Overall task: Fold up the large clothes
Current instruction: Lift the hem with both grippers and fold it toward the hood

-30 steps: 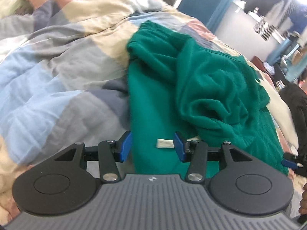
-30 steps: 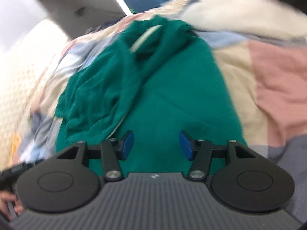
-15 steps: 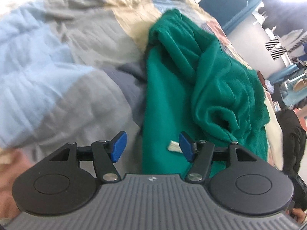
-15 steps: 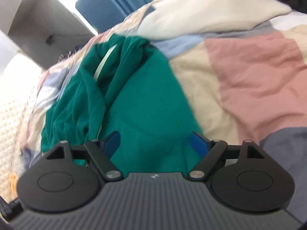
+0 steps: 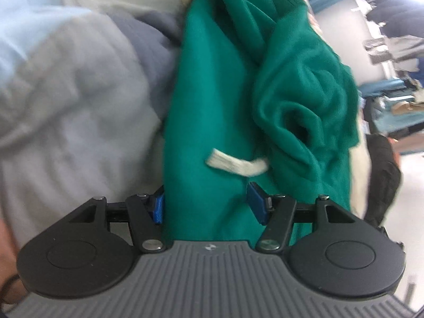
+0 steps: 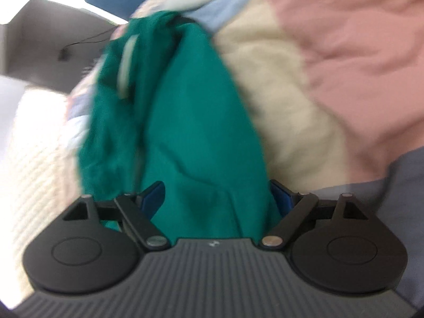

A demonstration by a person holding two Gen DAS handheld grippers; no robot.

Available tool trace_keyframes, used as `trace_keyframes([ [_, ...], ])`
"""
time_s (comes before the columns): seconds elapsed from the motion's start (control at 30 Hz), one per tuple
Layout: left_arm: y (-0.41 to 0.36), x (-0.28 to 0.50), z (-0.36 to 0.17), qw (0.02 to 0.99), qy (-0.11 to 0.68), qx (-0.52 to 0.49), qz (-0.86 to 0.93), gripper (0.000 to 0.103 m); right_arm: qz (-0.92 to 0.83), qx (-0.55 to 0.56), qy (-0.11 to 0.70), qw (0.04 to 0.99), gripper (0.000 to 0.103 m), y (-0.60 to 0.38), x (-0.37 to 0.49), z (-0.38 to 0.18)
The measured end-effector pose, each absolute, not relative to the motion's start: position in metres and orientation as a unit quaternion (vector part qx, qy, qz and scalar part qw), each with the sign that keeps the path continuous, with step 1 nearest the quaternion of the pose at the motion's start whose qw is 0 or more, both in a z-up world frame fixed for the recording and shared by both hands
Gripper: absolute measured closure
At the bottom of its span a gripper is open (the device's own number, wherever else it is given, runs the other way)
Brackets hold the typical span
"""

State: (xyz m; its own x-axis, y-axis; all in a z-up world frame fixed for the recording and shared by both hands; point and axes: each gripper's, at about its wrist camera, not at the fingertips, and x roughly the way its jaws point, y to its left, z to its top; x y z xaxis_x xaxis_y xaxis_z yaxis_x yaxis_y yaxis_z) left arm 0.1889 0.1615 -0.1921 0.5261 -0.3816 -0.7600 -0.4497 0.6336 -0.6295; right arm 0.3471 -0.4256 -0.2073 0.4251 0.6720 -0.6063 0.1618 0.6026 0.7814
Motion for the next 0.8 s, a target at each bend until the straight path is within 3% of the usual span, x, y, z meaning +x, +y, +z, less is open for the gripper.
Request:
trace_keyframes([
  [0.17,0.150,0.191,-0.190,0.756,0.489,-0.435,-0.021,0.038,0.228,0.394,0.493,0.742,0.017,-0.406,0.339,-0.192],
  [0.3,0.141,0.195,-0.199,0.752,0.516,-0.410,0.003,0.037,0.153,0.318,0.548,0.758,0.020,-0.392,0.342,-0.207],
  [0.4,0.135,0.198,-0.200,0.753,0.518,-0.406,0.009,0.037,0.160,0.278,0.562,0.763,0.018,-0.376,0.344,-0.210],
  [0.63,0.137,0.190,-0.194,0.758,0.487,-0.434,-0.026,0.046,0.268,0.312,0.515,0.752,0.021,-0.346,0.332,-0.192],
  [0.73,0.134,0.191,-0.197,0.755,0.491,-0.434,-0.033,0.046,0.236,0.295,0.542,0.751,0.022,-0.335,0.331,-0.202],
  [0.77,0.131,0.193,-0.199,0.754,0.498,-0.427,-0.033,0.046,0.220,0.287,0.554,0.750,0.025,-0.332,0.331,-0.207],
  [0.8,0.128,0.194,-0.201,0.753,0.509,-0.417,-0.030,0.046,0.203,0.275,0.563,0.752,0.036,-0.329,0.332,-0.211],
])
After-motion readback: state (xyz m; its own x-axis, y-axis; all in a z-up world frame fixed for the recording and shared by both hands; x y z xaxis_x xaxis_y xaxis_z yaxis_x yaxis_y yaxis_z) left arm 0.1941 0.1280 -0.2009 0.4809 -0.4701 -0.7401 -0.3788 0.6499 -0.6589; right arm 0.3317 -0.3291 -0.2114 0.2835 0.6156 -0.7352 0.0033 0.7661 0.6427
